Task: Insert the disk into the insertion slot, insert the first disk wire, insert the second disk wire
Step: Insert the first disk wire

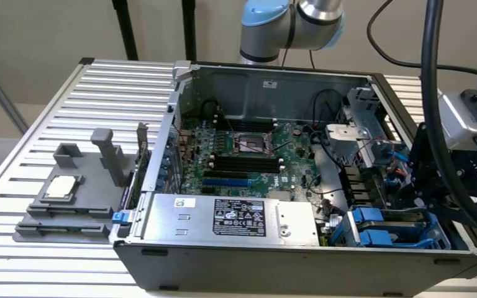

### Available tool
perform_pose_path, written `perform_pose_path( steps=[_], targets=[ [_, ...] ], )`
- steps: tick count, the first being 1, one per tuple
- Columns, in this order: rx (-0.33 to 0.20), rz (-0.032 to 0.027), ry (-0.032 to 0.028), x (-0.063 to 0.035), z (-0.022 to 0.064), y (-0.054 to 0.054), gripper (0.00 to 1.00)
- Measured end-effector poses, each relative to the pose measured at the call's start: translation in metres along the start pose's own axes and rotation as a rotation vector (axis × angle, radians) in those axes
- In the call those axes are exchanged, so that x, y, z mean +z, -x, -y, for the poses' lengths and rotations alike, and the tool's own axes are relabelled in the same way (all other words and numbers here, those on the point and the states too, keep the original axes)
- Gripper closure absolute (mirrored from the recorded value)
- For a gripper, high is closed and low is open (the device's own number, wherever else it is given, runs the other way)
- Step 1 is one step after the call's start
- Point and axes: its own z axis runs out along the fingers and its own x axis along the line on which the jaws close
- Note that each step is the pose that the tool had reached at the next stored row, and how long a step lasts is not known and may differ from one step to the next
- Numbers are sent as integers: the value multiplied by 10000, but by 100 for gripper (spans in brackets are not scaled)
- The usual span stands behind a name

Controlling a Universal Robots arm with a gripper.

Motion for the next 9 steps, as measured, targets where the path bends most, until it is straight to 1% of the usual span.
perform_pose_path(
  steps=[1,5,8,9],
  targets=[
    [5,-35,1,1,9,10,84],
    [153,-275,-3,-2,57,13,84],
    [384,-389,-8,-3,61,13,84],
    [426,-446,3,-3,62,13,84]
  ],
)
